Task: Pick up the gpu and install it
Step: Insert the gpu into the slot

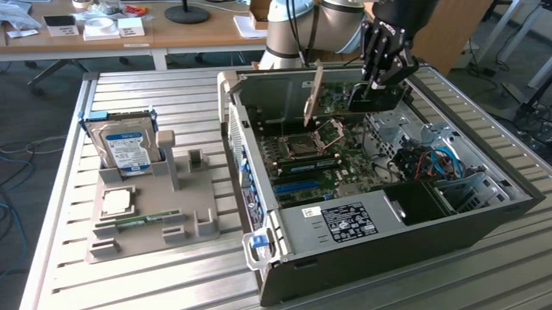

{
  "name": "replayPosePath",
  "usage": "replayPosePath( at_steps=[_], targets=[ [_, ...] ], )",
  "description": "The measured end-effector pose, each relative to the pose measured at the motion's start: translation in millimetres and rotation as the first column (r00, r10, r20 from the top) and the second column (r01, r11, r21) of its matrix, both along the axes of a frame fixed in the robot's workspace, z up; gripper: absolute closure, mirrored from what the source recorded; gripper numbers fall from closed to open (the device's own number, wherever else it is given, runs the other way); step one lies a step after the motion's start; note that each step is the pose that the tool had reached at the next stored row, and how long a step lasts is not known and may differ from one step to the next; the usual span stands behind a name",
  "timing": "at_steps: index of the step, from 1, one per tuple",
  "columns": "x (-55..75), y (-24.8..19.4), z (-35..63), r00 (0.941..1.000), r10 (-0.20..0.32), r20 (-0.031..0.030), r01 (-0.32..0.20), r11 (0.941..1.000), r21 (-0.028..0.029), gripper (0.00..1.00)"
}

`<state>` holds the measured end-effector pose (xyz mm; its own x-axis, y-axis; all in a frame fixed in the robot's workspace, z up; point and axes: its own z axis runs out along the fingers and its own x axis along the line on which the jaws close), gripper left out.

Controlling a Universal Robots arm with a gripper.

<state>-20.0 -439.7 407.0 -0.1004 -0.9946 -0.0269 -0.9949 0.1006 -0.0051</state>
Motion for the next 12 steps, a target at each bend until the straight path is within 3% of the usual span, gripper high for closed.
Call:
replayPosePath(
  at_steps=[3,12],
  targets=[
    [0.0,-0.1,-9.4,1.0000,0.000,-0.0002,0.000,1.0000,-0.0002,0.73],
    [-0.3,-0.1,-9.6,1.0000,0.000,-0.0001,0.000,1.0000,0.0000,0.73]
  ],
)
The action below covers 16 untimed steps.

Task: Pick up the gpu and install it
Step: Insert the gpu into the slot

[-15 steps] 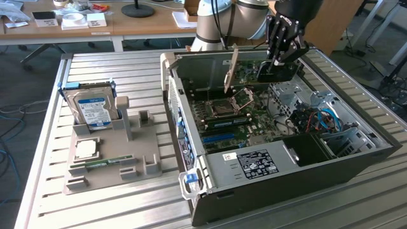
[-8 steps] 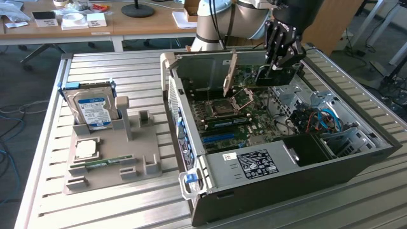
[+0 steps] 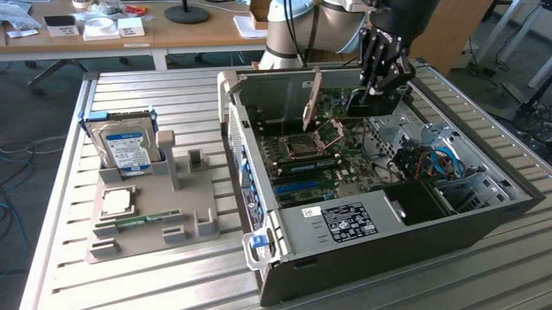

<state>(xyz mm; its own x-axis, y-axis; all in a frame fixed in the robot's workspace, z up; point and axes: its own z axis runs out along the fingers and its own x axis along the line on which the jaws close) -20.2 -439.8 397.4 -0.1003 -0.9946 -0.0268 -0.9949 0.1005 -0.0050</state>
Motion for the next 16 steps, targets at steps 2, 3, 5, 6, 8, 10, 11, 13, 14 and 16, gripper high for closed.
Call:
replayPosePath(
  at_steps=[2,3,5,6,8,10,11,13,14,16],
  targets=[
    [-3.6,0.0,-0.2,1.0000,0.000,0.0000,0.000,1.0000,0.0000,0.73],
    [-6.3,0.0,-0.4,1.0000,0.000,0.0000,0.000,1.0000,0.0000,0.73],
    [-11.3,0.0,-0.7,1.0000,0.000,0.0000,0.000,1.0000,0.0000,0.73],
    [-13.4,0.0,-0.9,1.0000,0.000,0.0000,0.000,1.0000,0.0000,0.73],
    [-16.1,0.1,-1.8,1.0000,0.000,-0.0001,0.000,1.0000,0.0003,0.73],
    [-17.6,0.0,-4.0,1.0000,0.000,-0.0024,0.000,1.0000,0.0000,0.73],
    [-17.9,0.0,-5.3,1.0000,0.000,-0.0043,0.000,1.0000,0.0000,0.73],
    [-18.4,0.0,-7.9,1.0000,0.000,-0.0096,0.000,1.0000,0.0001,0.73],
    [-18.5,0.0,-8.9,0.9999,0.000,-0.0122,0.000,1.0000,0.0000,0.73],
    [-18.6,0.0,-9.9,0.9999,0.000,-0.0140,0.000,1.0000,-0.0002,0.73]
  ],
)
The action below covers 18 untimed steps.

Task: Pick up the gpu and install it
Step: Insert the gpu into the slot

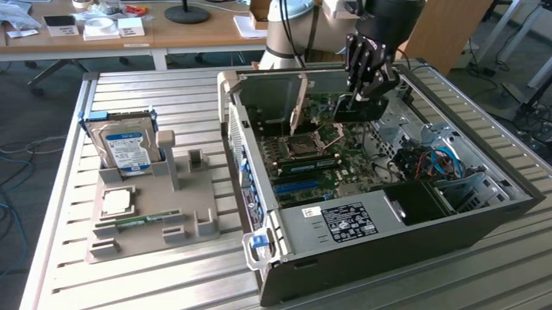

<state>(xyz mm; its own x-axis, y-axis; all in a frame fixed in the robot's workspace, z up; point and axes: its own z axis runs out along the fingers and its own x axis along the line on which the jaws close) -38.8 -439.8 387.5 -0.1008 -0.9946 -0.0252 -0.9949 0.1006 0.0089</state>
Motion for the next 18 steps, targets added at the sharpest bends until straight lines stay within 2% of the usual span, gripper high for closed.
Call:
replayPosePath(
  at_steps=[6,18],
  targets=[
    [0.0,-0.1,-0.6,1.0000,0.001,0.0001,-0.001,1.0000,0.0003,0.73],
    [0.0,-2.8,-7.8,0.9987,0.052,-0.0029,-0.052,0.9987,0.0003,0.73]
  ],
)
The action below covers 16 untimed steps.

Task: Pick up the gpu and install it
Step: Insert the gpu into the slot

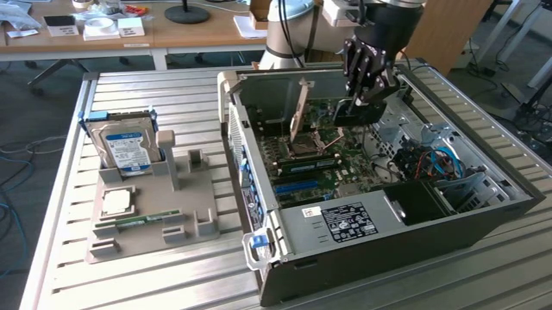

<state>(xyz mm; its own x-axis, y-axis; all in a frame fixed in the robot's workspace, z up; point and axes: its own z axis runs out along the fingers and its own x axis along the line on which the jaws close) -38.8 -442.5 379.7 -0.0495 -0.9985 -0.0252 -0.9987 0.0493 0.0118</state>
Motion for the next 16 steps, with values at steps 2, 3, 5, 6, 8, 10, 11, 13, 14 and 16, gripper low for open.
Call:
replayPosePath(
  at_steps=[2,3,5,6,8,10,11,13,14,16],
  targets=[
    [-0.1,-0.4,-1.9,1.0000,0.007,-0.0006,-0.007,1.0000,0.0000,0.73],
    [-0.1,-0.5,-3.0,0.9999,0.010,-0.0009,-0.010,0.9999,0.0000,0.73],
    [-0.3,-0.7,-5.1,0.9999,0.017,-0.0014,-0.017,0.9999,0.0000,0.73],
    [-0.5,-0.7,-5.8,0.9998,0.020,-0.0015,-0.020,0.9998,0.0000,0.73],
    [-0.5,-0.7,-5.8,0.9998,0.021,-0.0016,-0.021,0.9998,-0.0003,0.73],
    [-0.6,-0.7,-5.9,0.9998,0.021,-0.0015,-0.021,0.9998,-0.0001,0.73],
    [-0.6,-0.7,-5.9,0.9998,0.021,-0.0015,-0.021,0.9998,-0.0001,0.73],
    [-0.6,-0.6,-6.7,0.9998,0.021,-0.0013,-0.021,0.9998,0.0004,0.73],
    [-0.7,-0.7,-7.7,0.9998,0.021,-0.0013,-0.021,0.9998,0.0004,0.73],
    [-1.1,-0.7,-10.4,0.9998,0.021,-0.0015,-0.021,0.9998,-0.0001,0.73]
  ],
)
